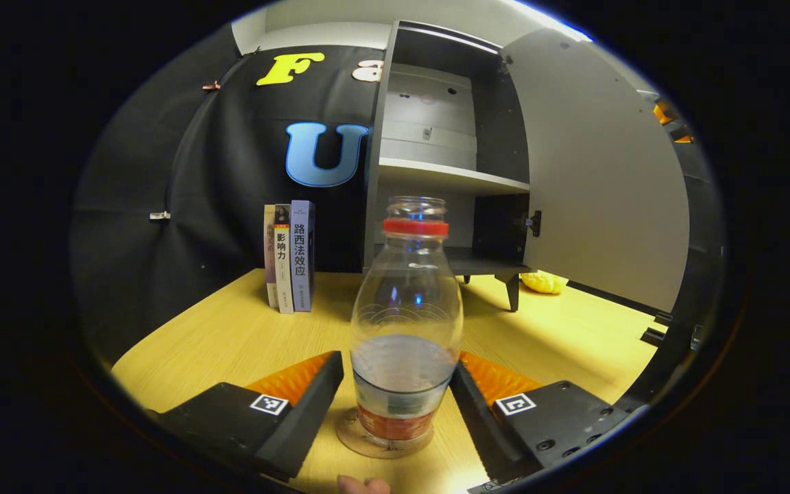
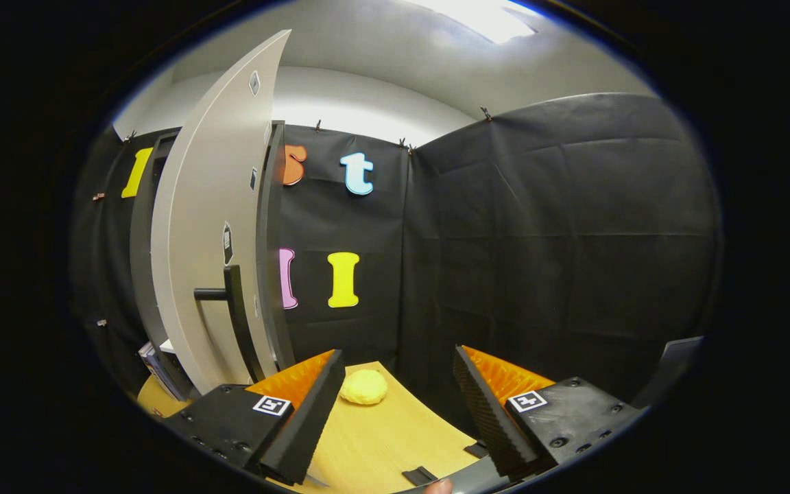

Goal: Open the cabinet door with the right hand, grasp the bottle in the cabinet with the left hand and place it on the coaster, then close the cabinet door with the right hand.

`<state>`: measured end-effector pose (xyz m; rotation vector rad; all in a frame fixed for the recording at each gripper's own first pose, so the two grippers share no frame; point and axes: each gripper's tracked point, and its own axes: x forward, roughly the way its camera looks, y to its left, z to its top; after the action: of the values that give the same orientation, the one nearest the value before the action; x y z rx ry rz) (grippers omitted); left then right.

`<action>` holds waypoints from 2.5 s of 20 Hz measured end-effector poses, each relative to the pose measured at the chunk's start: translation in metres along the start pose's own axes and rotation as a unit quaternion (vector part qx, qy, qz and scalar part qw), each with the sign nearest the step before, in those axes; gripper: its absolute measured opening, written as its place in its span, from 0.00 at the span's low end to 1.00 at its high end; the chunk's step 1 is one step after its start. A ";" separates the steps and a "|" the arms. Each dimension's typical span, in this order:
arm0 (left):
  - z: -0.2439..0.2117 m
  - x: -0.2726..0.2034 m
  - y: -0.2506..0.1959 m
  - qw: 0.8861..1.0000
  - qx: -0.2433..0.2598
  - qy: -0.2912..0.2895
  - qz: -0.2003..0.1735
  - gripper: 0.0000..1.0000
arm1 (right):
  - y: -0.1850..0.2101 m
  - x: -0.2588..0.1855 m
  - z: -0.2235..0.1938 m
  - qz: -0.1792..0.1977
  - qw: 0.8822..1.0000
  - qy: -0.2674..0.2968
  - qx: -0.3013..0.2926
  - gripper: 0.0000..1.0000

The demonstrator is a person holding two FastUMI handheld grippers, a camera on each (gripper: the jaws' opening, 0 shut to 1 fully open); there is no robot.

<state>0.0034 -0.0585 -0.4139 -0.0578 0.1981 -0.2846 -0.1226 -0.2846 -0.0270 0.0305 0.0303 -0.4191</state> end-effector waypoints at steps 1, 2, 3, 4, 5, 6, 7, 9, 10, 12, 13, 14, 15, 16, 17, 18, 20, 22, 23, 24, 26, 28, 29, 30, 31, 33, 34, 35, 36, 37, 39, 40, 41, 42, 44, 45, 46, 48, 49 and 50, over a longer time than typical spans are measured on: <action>0.000 0.000 0.000 1.000 0.003 0.001 0.003 0.95 | 0.000 0.000 -0.001 0.001 1.000 0.002 0.000 0.99; 0.001 -0.001 0.000 1.000 0.008 0.003 0.005 0.95 | 0.001 -0.001 -0.002 0.003 1.000 0.002 0.002 0.99; 0.003 -0.002 0.000 1.000 0.012 0.002 0.006 0.95 | 0.001 -0.001 -0.002 0.005 1.000 0.004 0.003 0.99; 0.005 -0.003 -0.001 1.000 0.015 0.001 0.006 0.95 | 0.001 -0.001 -0.003 0.007 1.000 0.004 0.005 0.99; 0.007 -0.004 -0.002 1.000 0.017 0.000 0.005 0.95 | 0.001 0.000 -0.004 0.009 1.000 0.005 0.006 0.99; 0.008 -0.004 -0.003 1.000 0.018 0.000 0.005 0.95 | 0.001 0.000 -0.004 0.011 1.000 0.006 0.008 0.99; 0.010 -0.005 -0.004 1.000 0.020 0.000 0.005 0.95 | 0.002 0.000 -0.005 0.012 1.000 0.007 0.010 0.99; 0.014 -0.006 -0.005 1.000 0.020 0.000 0.008 0.95 | 0.002 0.000 -0.005 0.016 1.000 0.006 0.012 0.99; 0.018 -0.007 -0.006 1.000 0.020 0.000 0.009 0.95 | 0.001 0.000 -0.005 0.017 1.000 0.005 0.011 0.99; 0.030 -0.010 -0.009 1.000 0.023 -0.006 0.010 0.95 | 0.001 0.001 -0.004 0.020 1.000 0.002 0.012 0.99; 0.037 -0.011 -0.011 1.000 0.025 -0.009 0.009 0.95 | 0.002 0.003 -0.005 0.023 1.000 0.002 0.012 0.99; 0.046 -0.012 -0.013 0.999 0.028 -0.012 0.008 0.95 | 0.002 0.004 -0.006 0.025 1.000 0.002 0.013 0.99; 0.056 -0.013 -0.015 0.999 0.030 -0.016 0.009 0.95 | 0.002 0.005 -0.008 0.027 1.000 0.003 0.013 0.99; 0.067 -0.014 -0.015 0.999 0.030 -0.020 0.012 0.95 | 0.003 0.008 -0.008 0.030 0.999 0.002 0.012 0.99; 0.078 -0.016 -0.016 0.999 0.027 -0.023 0.016 0.95 | 0.003 0.011 -0.009 0.032 0.999 0.001 0.010 0.99; 0.091 -0.018 -0.017 0.999 0.022 -0.027 0.020 0.95 | 0.004 0.013 -0.009 0.034 0.999 0.002 0.008 0.99; 0.123 -0.025 -0.019 0.999 0.013 -0.035 0.034 0.95 | 0.006 0.016 -0.009 0.039 0.999 0.003 0.005 0.99; 0.160 -0.034 -0.020 0.997 0.009 -0.046 0.053 0.95 | 0.008 0.017 -0.004 0.044 0.999 0.000 0.006 0.99; 0.178 -0.038 -0.021 0.997 0.003 -0.051 0.060 0.95 | 0.012 0.019 -0.002 0.050 0.999 -0.002 0.005 0.99; 0.197 -0.041 -0.024 0.996 -0.007 -0.055 0.063 0.95 | 0.016 0.020 0.000 0.058 0.998 -0.004 0.004 0.99; 0.232 -0.046 -0.037 0.996 -0.031 -0.056 0.056 0.95 | 0.026 0.021 0.003 0.070 0.998 -0.006 0.003 0.99; 0.268 -0.054 -0.042 0.995 -0.040 -0.066 0.059 0.92 | 0.037 0.022 0.003 0.082 0.997 -0.004 0.014 0.99; 0.286 -0.059 -0.041 0.994 -0.039 -0.075 0.065 0.95 | 0.041 0.023 0.004 0.086 0.996 -0.004 0.018 0.99; 0.302 -0.064 -0.040 0.993 -0.034 -0.085 0.070 0.95 | 0.044 0.022 0.005 0.089 0.996 -0.005 0.019 0.99; 0.315 -0.065 -0.038 0.993 -0.031 -0.090 0.074 0.95 | 0.047 0.021 0.007 0.092 0.996 -0.008 0.018 0.99; 0.331 -0.072 -0.030 0.992 -0.029 -0.091 0.084 0.95 | 0.053 0.019 0.010 0.098 0.995 -0.013 0.015 0.99; 0.336 -0.076 -0.026 0.992 -0.031 -0.089 0.089 0.95 | 0.053 0.019 0.011 0.096 0.995 -0.015 0.013 0.99; 0.340 -0.079 -0.020 0.991 -0.033 -0.088 0.094 0.95 | 0.051 0.016 0.010 0.094 0.995 -0.014 0.013 0.96; 0.344 -0.083 -0.014 0.991 -0.031 -0.089 0.099 0.95 | 0.050 0.014 0.010 0.089 0.996 -0.015 0.015 0.96; 0.342 -0.086 -0.010 0.990 -0.026 -0.089 0.105 0.95 | 0.050 0.013 0.010 0.081 0.996 -0.017 0.019 0.96; 0.334 -0.090 0.002 0.990 -0.011 -0.079 0.117 0.95 | 0.066 0.018 0.013 0.071 0.997 -0.018 0.019 0.96; 0.332 -0.093 0.007 0.990 -0.005 -0.076 0.122 0.95 | 0.064 0.014 0.015 0.066 0.997 -0.021 0.016 0.97; 0.332 -0.095 0.011 0.989 -0.001 -0.074 0.126 0.95 | 0.067 0.016 0.015 0.065 0.998 -0.021 0.013 0.96; 0.331 -0.095 0.013 0.990 -0.001 -0.074 0.124 0.95 | 0.068 0.016 0.014 0.067 0.997 -0.019 0.015 0.95; 0.328 -0.095 0.015 0.990 -0.003 -0.074 0.120 0.92 | 0.074 0.013 0.010 0.071 0.997 -0.009 0.033 0.95; 0.329 -0.095 0.015 0.990 -0.003 -0.075 0.117 0.92 | 0.079 0.009 0.009 0.074 0.996 -0.006 0.040 0.96; 0.329 -0.096 0.015 0.991 -0.001 -0.076 0.114 0.92 | 0.085 0.005 0.009 0.076 0.996 -0.004 0.046 0.95; 0.331 -0.097 0.014 0.991 0.003 -0.079 0.108 0.92 | 0.094 -0.004 0.009 0.082 0.995 -0.002 0.049 0.95; 0.331 -0.098 0.013 0.991 0.004 -0.081 0.106 0.92 | 0.099 -0.006 0.009 0.084 0.995 -0.001 0.050 0.96; 0.330 -0.099 0.012 0.991 0.004 -0.083 0.104 0.92 | 0.105 -0.010 0.008 0.088 0.995 -0.002 0.052 0.96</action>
<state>-0.0200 -0.0094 -0.0733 -0.0526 0.0376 -0.0709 -0.0888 -0.1855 -0.0161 0.1333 0.0014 -0.2448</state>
